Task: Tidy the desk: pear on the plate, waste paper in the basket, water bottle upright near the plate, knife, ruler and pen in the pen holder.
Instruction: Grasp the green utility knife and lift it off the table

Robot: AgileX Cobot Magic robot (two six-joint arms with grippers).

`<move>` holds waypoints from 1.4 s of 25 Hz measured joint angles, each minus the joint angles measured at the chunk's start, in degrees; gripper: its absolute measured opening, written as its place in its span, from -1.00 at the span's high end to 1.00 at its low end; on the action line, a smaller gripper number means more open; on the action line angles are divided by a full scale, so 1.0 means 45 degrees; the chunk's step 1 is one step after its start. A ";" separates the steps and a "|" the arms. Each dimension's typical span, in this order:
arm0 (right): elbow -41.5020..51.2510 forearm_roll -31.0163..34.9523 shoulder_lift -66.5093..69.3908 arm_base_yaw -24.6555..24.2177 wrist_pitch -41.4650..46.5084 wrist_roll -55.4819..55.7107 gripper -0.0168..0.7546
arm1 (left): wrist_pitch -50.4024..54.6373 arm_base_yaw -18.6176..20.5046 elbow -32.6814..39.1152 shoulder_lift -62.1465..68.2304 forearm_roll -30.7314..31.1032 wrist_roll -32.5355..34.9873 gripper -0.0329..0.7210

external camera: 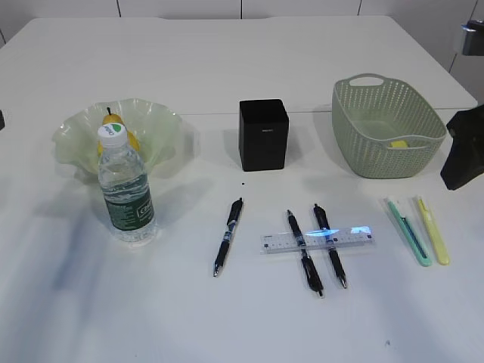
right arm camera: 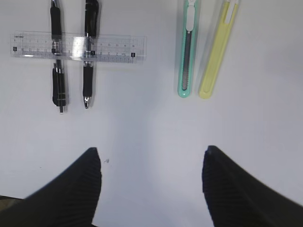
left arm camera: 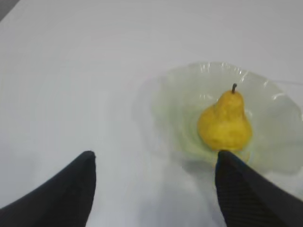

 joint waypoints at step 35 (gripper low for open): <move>-0.3312 -0.1313 0.5417 0.0000 -0.0895 0.0413 -0.33 | 1.6243 -0.0876 -0.3533 -0.1571 -0.0411 0.0636 -0.51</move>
